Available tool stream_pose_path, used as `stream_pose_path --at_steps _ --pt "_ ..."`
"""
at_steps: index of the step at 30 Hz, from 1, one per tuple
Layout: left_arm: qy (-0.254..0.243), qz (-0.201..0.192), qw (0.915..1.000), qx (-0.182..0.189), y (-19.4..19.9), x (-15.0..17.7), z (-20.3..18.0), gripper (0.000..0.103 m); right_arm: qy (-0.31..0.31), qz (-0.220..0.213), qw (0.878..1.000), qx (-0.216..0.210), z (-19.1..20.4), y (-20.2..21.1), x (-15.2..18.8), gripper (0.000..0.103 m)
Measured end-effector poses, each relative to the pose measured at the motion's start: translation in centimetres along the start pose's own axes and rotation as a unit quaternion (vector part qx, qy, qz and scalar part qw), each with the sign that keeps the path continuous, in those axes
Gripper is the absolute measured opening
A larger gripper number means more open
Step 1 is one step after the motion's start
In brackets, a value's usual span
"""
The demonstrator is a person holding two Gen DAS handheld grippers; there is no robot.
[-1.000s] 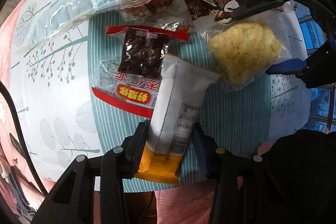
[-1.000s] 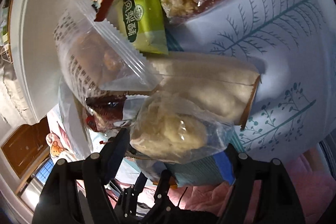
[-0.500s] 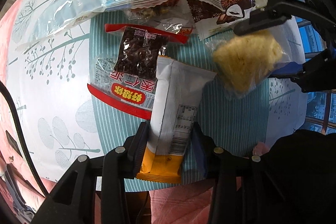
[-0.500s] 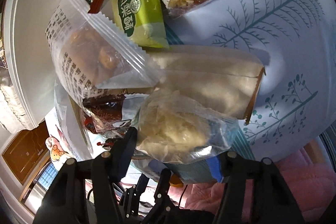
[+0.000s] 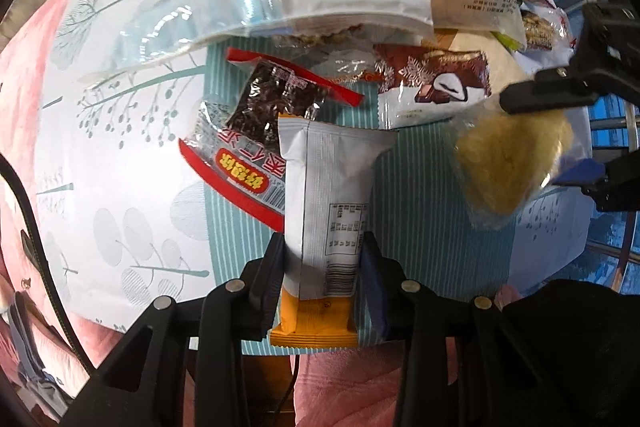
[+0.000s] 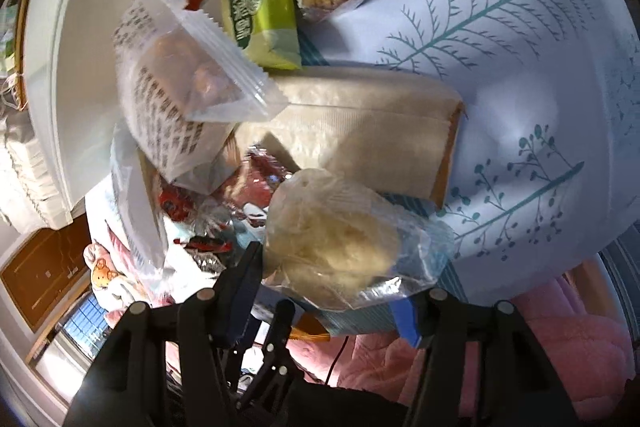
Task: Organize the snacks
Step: 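Carry the bar and cracker bag into the white tray and release both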
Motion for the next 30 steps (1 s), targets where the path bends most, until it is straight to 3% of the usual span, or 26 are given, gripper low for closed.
stream_pose_path --at_steps 17,26,30 --pt "0.045 -0.064 0.9969 0.002 9.3 -1.0 1.3 0.035 0.094 -0.041 0.993 -0.054 0.9 5.4 2.1 0.059" --pt "0.051 -0.107 0.993 0.003 13.7 -3.6 2.3 0.035 0.154 -0.105 0.979 -0.078 3.0 9.2 1.0 0.059" --pt "0.039 -0.125 0.9913 -0.014 15.4 -5.2 2.7 0.035 0.181 -0.142 0.969 -0.088 3.8 11.0 0.4 0.059"
Point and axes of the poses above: each gripper's, at about its wrist camera, not at the fingertips, and y roughly against the way its jaws point, z to its left, x to its underside, the point moved 4 cm from there along -y, roughly the way its jaws point, and after that the axes turned 11 degrees about -z, right-handed, at the moved point
